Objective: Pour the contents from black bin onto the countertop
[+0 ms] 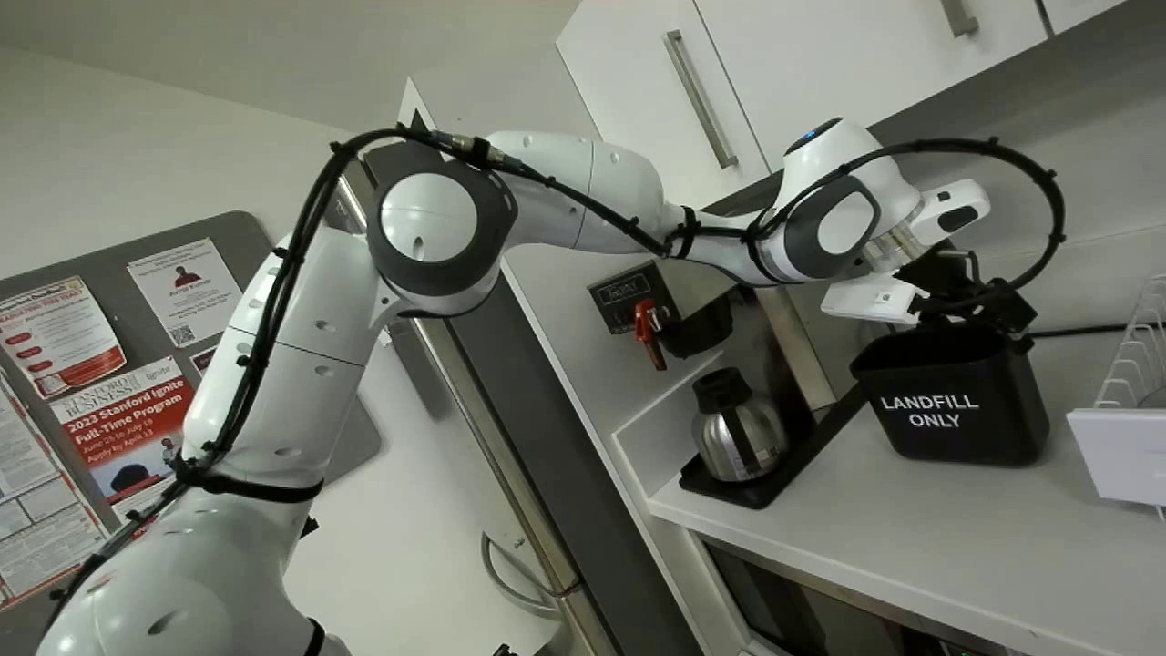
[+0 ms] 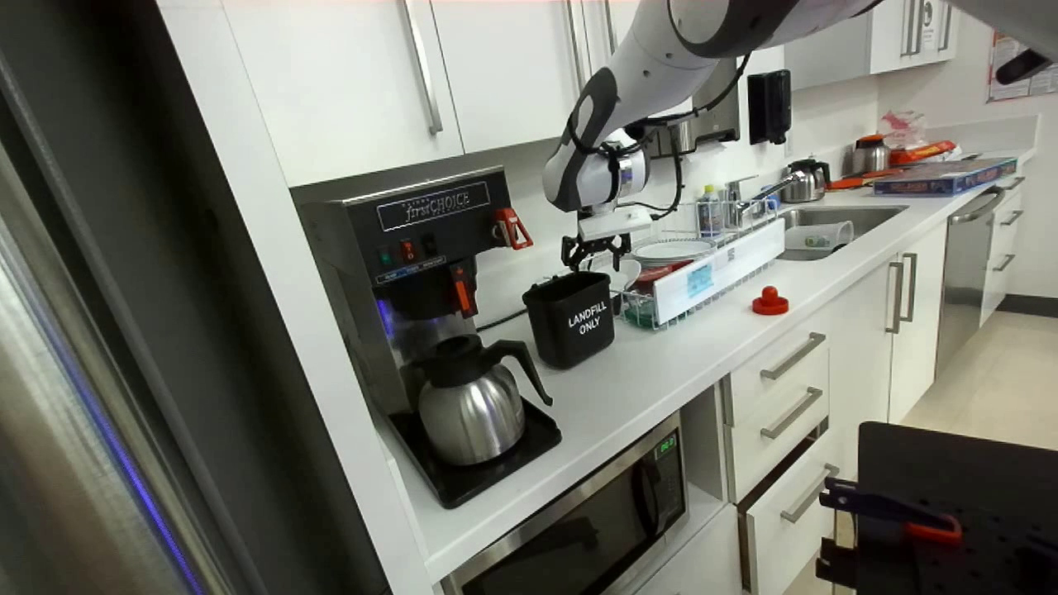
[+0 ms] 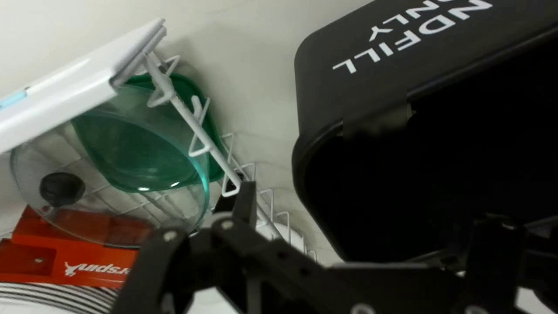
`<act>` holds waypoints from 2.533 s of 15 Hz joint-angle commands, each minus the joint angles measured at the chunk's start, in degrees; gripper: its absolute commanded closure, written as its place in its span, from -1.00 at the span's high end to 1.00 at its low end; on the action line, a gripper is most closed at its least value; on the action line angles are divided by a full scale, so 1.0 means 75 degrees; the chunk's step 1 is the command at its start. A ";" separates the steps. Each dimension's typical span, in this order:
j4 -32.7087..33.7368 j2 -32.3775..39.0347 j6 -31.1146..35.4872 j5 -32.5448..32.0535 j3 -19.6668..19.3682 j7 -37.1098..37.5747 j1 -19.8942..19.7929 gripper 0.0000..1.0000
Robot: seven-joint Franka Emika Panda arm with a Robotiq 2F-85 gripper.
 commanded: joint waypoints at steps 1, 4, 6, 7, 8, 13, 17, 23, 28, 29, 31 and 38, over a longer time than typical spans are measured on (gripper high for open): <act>0.0597 0.0445 -0.0115 0.0017 -0.0083 0.0214 -0.0022 0.50; 0.0794 0.0652 -0.0126 -0.0017 -0.0113 0.0240 -0.0022 0.13; 0.0904 0.0759 -0.0176 -0.0032 -0.0120 0.0254 -0.0014 -0.15; 0.0954 0.0806 -0.0174 -0.0042 -0.0129 0.0267 -0.0004 -0.32; 0.0984 0.0838 -0.0173 -0.0043 -0.0122 0.0258 -0.0004 -0.45; 0.1108 0.0878 -0.0222 -0.0087 -0.0159 0.0275 0.0024 -1.00; 0.0622 0.0449 -0.0070 -0.0189 -0.0303 0.0144 0.0127 -0.97; -0.0188 -0.0375 0.0101 -0.0365 -0.0515 -0.0180 0.0161 -0.97; -0.1469 -0.1366 0.0401 -0.0378 -0.0492 -0.0538 0.0251 -0.97; -0.1790 -0.1576 0.0512 -0.0386 -0.0514 -0.0532 0.0304 -0.97; -0.2540 -0.2051 0.0778 -0.0411 -0.0589 -0.0469 0.0437 -0.97; -0.5017 -0.3631 0.1423 -0.0507 -0.0710 -0.0481 0.0597 -0.97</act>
